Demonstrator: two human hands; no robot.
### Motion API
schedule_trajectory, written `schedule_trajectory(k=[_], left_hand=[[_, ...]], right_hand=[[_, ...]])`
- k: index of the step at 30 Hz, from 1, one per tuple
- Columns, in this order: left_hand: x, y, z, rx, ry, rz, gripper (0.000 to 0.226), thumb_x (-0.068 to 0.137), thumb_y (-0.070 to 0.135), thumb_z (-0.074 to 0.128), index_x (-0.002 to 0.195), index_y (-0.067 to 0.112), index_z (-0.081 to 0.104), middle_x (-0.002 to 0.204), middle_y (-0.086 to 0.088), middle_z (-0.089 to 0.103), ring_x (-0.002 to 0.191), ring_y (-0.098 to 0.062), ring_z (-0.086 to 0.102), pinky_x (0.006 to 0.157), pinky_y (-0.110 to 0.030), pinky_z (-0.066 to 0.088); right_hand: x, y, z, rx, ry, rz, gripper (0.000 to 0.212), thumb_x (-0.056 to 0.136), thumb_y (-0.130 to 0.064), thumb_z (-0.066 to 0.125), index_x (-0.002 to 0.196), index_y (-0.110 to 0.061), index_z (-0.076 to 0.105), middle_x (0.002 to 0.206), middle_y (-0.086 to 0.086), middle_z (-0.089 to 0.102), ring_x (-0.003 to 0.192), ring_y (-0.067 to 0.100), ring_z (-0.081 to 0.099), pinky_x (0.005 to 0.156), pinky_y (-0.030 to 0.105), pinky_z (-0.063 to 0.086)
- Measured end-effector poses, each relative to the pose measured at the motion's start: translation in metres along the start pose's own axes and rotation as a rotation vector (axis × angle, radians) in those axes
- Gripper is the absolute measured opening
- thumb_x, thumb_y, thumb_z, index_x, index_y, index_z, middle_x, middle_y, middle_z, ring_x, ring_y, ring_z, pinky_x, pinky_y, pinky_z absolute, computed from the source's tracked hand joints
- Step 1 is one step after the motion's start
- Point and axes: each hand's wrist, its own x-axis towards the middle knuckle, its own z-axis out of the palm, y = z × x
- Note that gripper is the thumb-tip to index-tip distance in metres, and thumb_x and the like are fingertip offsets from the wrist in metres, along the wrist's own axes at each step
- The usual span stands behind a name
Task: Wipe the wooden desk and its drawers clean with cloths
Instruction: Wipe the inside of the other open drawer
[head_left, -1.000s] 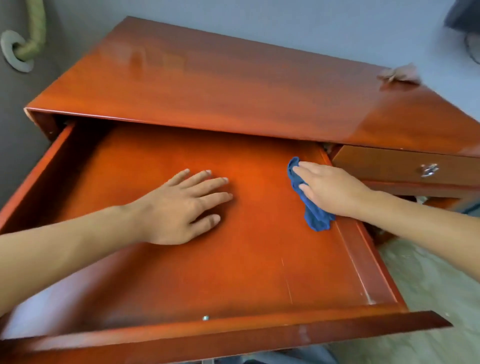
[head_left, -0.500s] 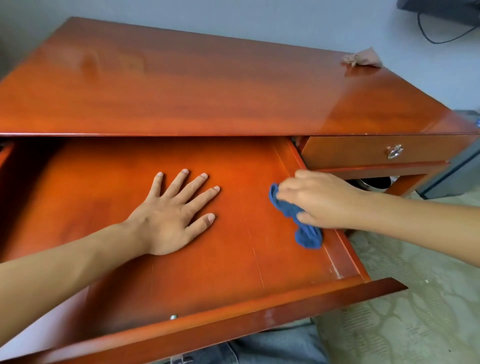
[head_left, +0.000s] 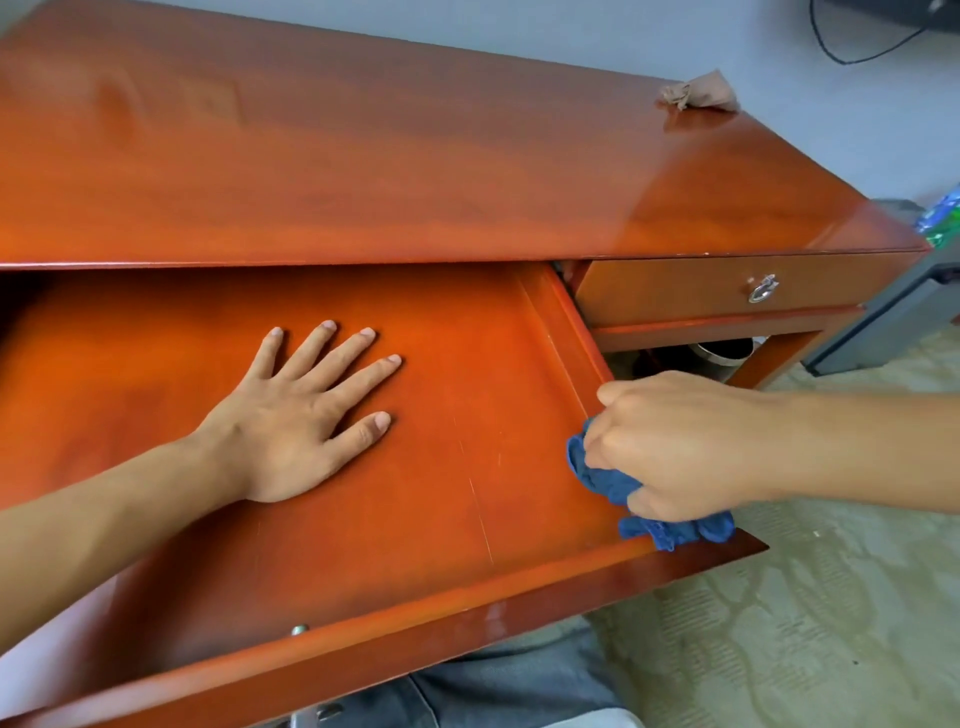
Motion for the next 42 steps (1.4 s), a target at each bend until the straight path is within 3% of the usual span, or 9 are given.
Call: schedule_trajectory(k=[7,10,14,20,24,27,30,34,42], left_hand=[[-0.004,0.008,-0.001,-0.002,-0.022,-0.018,0.073,0.079,0.08,-0.024,0.149,0.058,-0.031,0.166,0.013,-0.032,0.154,-0.023,-0.032,0.125,-0.059,-0.013],[-0.013,0.012,0.001,0.001,-0.042,-0.014,0.074,0.077,0.08,-0.028,0.147,0.058,-0.033,0.165,0.013,-0.035,0.152,-0.023,-0.035,0.124,-0.06,-0.014],[-0.032,0.026,0.004,-0.019,-0.053,0.004,0.079,0.069,0.082,-0.039,0.145,0.058,-0.036,0.162,0.014,-0.04,0.149,-0.023,-0.04,0.123,-0.06,-0.018],[-0.063,0.043,0.012,-0.069,0.001,0.03,0.069,0.085,0.082,-0.023,0.15,0.059,-0.026,0.166,0.012,-0.03,0.153,-0.026,-0.033,0.124,-0.062,-0.012],[-0.065,0.05,0.013,-0.006,-0.029,0.001,0.068,0.08,0.078,-0.025,0.142,0.058,-0.04,0.158,0.013,-0.045,0.148,-0.026,-0.042,0.123,-0.061,-0.017],[-0.065,0.053,0.011,0.015,-0.05,0.005,0.068,0.079,0.078,-0.025,0.141,0.056,-0.044,0.158,0.013,-0.046,0.147,-0.027,-0.043,0.122,-0.062,-0.017],[-0.065,0.053,0.011,0.01,-0.062,0.0,0.068,0.082,0.078,-0.022,0.143,0.056,-0.041,0.16,0.013,-0.043,0.148,-0.026,-0.042,0.122,-0.063,-0.016],[-0.065,0.052,0.01,0.012,-0.049,0.002,0.07,0.082,0.079,-0.021,0.146,0.056,-0.037,0.162,0.014,-0.039,0.149,-0.025,-0.039,0.123,-0.062,-0.014],[-0.064,0.045,0.013,0.007,-0.019,0.023,0.071,0.08,0.081,-0.024,0.146,0.059,-0.034,0.163,0.016,-0.038,0.151,-0.022,-0.036,0.125,-0.058,-0.015]], right_hand=[[0.086,0.016,0.01,-0.309,0.36,0.27,0.028,0.045,0.0,0.083,0.054,-0.011,0.058,0.058,0.007,0.052,0.063,0.026,0.049,0.049,0.03,0.027],[0.124,0.027,-0.015,-0.338,0.324,0.402,0.014,0.087,-0.005,0.062,0.099,-0.006,0.069,0.099,0.014,0.062,0.095,0.032,0.052,0.066,0.038,0.038],[0.147,0.032,-0.019,-0.474,0.25,0.535,0.027,0.093,-0.012,0.054,0.117,-0.007,0.065,0.114,0.015,0.057,0.101,0.031,0.05,0.075,0.038,0.045],[0.091,0.0,-0.002,-0.417,0.281,0.456,0.023,0.096,-0.008,0.043,0.112,-0.004,0.06,0.102,0.009,0.052,0.094,0.026,0.045,0.046,0.03,0.027],[0.026,-0.037,0.037,-0.415,0.156,0.392,0.036,0.091,-0.031,0.06,0.119,-0.009,0.062,0.108,0.007,0.061,0.066,0.022,0.043,0.046,0.032,0.013],[0.036,-0.025,0.038,-0.388,0.164,0.471,0.027,0.072,-0.037,0.077,0.09,-0.019,0.07,0.091,-0.001,0.063,0.05,0.02,0.028,0.047,0.031,0.004],[0.081,-0.006,0.009,-0.316,0.247,0.503,0.006,0.083,-0.02,0.07,0.086,-0.018,0.066,0.093,0.0,0.058,0.056,0.021,0.044,0.043,0.025,0.02],[0.129,0.033,-0.024,-0.309,0.308,0.531,0.021,0.099,-0.014,0.048,0.112,-0.014,0.066,0.117,0.006,0.059,0.091,0.029,0.064,0.057,0.032,0.035],[0.038,-0.016,0.017,-0.296,0.227,0.241,0.017,0.097,-0.028,0.051,0.1,-0.016,0.063,0.096,0.0,0.05,0.061,0.016,0.037,0.05,0.031,0.027]])
